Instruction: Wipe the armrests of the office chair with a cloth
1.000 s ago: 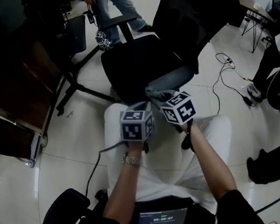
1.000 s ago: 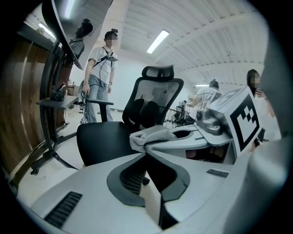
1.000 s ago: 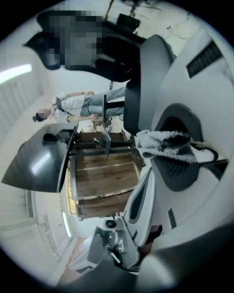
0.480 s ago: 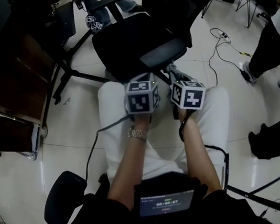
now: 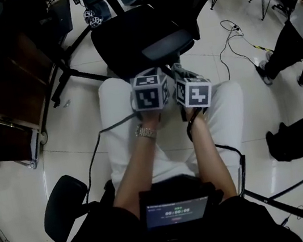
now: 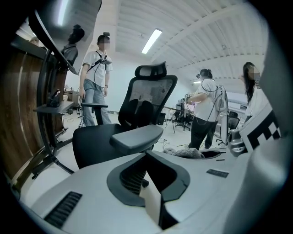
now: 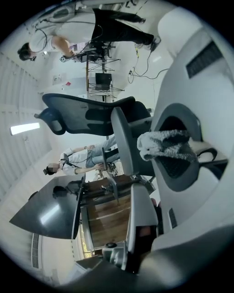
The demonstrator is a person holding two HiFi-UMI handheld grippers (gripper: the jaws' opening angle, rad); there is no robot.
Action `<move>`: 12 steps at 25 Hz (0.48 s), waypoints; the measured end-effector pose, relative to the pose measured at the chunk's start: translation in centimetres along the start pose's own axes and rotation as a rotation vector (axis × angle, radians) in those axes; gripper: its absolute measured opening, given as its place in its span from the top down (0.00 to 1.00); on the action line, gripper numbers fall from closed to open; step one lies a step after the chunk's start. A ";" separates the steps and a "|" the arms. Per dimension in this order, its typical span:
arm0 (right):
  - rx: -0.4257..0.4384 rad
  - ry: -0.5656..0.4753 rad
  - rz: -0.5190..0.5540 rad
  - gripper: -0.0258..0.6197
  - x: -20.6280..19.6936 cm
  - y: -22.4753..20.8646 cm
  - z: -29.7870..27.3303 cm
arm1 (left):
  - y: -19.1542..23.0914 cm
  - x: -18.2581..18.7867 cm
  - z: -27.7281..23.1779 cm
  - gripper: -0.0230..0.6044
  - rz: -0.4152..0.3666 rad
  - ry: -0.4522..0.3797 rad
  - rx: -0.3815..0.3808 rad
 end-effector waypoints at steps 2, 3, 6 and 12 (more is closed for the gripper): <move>0.004 0.002 -0.001 0.89 0.0 0.0 0.1 | -0.2 0.0 -0.1 0.96 -0.001 0.002 -0.003; 0.007 0.003 -0.003 0.89 0.0 0.0 0.1 | -0.4 -0.1 -0.1 0.96 -0.001 0.004 -0.006; 0.019 0.003 -0.004 0.89 -0.3 0.1 0.1 | -0.7 -0.2 -0.1 0.96 -0.005 0.006 -0.012; 0.036 0.005 0.000 0.89 -0.3 0.3 0.1 | -1.0 -0.3 -0.3 0.96 -0.013 0.014 -0.019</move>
Point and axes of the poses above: the fingertips, and each gripper's own axes: z backward along the fingers, y to its left, x out of its top, the point moved 5 cm from there along z, backward along the fingers, and after that the axes turned 13 degrees about -z, right-handed, at the moved point
